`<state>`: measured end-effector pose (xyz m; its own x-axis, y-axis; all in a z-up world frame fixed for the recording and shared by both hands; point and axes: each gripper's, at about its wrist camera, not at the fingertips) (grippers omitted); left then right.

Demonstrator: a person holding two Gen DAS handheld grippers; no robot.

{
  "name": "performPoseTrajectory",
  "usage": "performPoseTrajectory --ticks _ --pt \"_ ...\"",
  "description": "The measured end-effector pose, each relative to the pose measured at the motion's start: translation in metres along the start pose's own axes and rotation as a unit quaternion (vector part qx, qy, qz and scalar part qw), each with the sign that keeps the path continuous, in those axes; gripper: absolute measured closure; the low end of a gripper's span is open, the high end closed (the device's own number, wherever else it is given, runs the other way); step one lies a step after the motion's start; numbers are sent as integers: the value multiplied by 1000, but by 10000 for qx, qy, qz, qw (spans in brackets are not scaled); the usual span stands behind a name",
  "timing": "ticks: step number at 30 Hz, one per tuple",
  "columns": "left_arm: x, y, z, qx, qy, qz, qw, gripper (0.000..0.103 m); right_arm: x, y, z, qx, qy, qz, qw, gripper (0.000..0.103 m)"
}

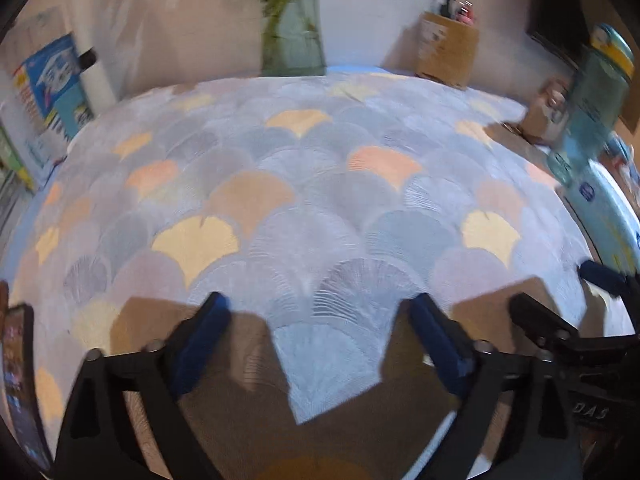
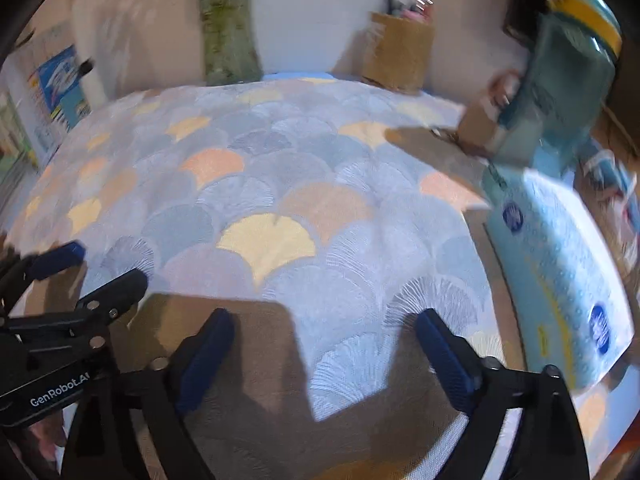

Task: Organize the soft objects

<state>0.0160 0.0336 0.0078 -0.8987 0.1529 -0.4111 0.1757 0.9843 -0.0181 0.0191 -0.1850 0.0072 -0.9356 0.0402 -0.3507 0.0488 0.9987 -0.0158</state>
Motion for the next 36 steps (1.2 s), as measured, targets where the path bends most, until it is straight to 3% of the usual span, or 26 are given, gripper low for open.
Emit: performPoseTrajectory --ticks 6,36 --pt "-1 -3 3 -108 7 -46 9999 1 2 -2 1 -6 -194 2 9998 0" --pt "0 -2 4 -108 12 -47 9999 0 4 0 1 -20 -201 14 9998 0"
Point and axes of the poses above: each gripper's, at about its wrist camera, not at the fingertips, and z roughly the way its jaws point, y to its left, x to its underside, and after that the axes turned 13 degrees about y, right-handed
